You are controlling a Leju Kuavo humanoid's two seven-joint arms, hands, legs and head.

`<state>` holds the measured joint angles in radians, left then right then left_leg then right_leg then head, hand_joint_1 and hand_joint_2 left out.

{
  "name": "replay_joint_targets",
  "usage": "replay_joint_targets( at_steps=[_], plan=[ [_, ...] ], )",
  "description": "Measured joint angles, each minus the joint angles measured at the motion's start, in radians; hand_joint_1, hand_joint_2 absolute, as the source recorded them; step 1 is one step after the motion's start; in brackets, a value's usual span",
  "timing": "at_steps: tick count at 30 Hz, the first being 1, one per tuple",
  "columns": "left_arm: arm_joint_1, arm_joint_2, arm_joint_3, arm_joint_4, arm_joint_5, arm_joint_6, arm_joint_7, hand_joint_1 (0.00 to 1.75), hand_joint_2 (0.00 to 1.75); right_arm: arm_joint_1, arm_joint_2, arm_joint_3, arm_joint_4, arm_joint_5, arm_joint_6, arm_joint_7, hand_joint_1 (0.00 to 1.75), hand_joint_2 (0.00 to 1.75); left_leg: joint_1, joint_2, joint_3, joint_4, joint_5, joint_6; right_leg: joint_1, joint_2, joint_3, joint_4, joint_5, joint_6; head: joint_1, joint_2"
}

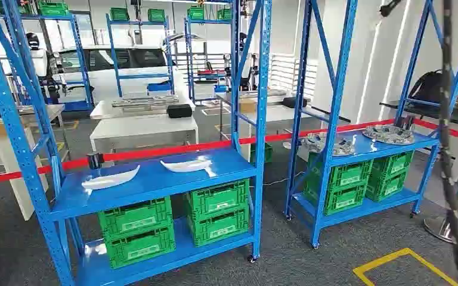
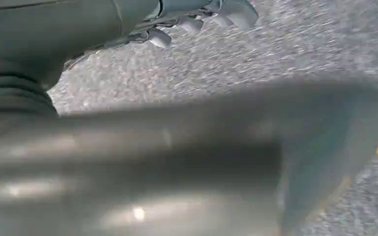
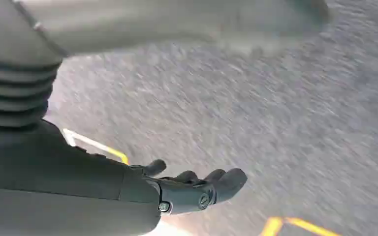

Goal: Take the parts from the cabinet and place them on the table.

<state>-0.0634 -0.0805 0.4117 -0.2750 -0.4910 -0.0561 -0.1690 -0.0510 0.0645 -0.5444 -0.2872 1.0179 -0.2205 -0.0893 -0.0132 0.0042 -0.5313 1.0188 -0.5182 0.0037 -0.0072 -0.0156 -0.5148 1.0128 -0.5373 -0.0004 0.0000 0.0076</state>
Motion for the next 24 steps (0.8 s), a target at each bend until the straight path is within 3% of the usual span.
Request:
replay_joint_targets(
  at_steps=[9, 16, 24],
  plan=[
    [-0.042, -0.028, 0.064, 0.037, -0.139, 0.0, -0.03, 0.0, 0.0, -0.138, 0.022, -0.084, 0.02, 0.215, -0.091, -0.098, 0.0, 0.0, 0.0, -0.001, 0.001, 0.001, 0.002, 0.001, 0.0, 0.0, 0.0, 0.0, 0.001, 0.001, 0.0, 0.0],
    [-0.037, -0.06, 0.066, 0.068, -0.283, -0.01, 0.023, 0.0, 0.0, -0.266, 0.026, -0.113, 0.027, 0.344, -0.161, -0.181, 0.0, 0.0, 0.0, -0.001, 0.001, 0.001, 0.003, 0.002, 0.0, -0.001, -0.001, 0.0, 0.002, 0.002, 0.0, 0.0],
    [-0.025, -0.077, 0.066, 0.082, -0.338, -0.031, 0.071, 0.0, 0.0, -0.348, 0.034, -0.108, 0.031, 0.41, -0.195, -0.262, 0.0, 0.0, 0.0, -0.001, 0.001, 0.001, 0.003, 0.002, 0.0, 0.0, -0.001, 0.0, 0.002, 0.002, 0.0, 0.0]
  ],
)
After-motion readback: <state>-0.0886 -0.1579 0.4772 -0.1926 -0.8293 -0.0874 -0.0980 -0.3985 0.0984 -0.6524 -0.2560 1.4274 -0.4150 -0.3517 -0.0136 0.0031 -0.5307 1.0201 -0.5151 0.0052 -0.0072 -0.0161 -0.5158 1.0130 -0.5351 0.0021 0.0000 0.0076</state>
